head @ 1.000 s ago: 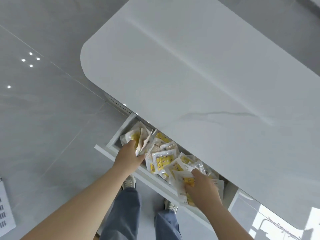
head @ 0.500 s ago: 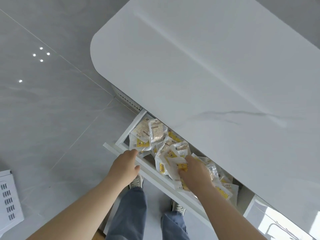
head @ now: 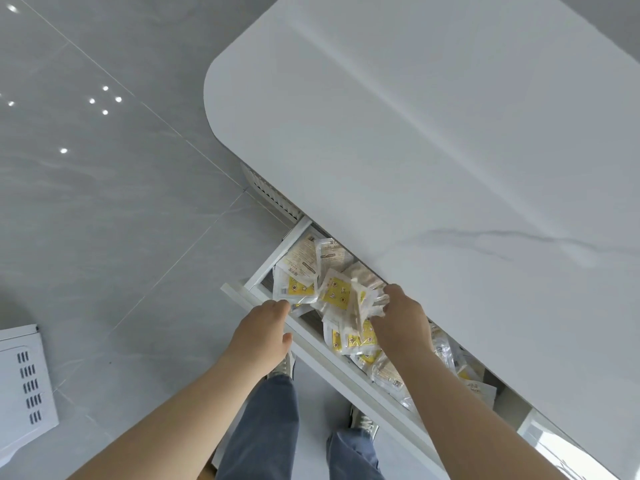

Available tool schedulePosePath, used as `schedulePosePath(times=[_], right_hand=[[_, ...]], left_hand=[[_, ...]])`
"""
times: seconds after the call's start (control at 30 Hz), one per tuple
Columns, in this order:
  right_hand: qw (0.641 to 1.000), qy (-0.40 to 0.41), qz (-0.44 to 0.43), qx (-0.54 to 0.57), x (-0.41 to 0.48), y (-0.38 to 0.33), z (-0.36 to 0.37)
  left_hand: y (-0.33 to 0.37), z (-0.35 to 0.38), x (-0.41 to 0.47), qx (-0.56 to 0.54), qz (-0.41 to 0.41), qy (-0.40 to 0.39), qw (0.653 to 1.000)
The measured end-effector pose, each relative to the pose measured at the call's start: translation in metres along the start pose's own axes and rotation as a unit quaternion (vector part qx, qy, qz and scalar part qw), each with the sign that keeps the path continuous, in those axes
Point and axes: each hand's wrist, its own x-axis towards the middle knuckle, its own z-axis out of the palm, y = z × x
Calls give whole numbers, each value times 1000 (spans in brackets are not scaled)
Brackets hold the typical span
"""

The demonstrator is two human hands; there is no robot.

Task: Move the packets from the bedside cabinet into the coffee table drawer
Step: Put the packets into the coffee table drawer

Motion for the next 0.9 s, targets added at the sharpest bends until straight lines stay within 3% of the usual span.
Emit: schedulePosePath(times=[0.3,0.47,0.7,0.9], right_hand=[[1000,-11,6,6,-9,6,-4],[1000,4,-6,29,-24,-6,-23],[995,43,-51,77,-73,-34,-99],[983,102,-122,89,-143,-45,-194]], left_hand=[[9,-8,-4,-3,-17,-9,1000],[21,-46,-14,-20,-22,34,999],[58,-137,-54,-21,-24,110,993],[122,-209,-122,-53,21,196,979]])
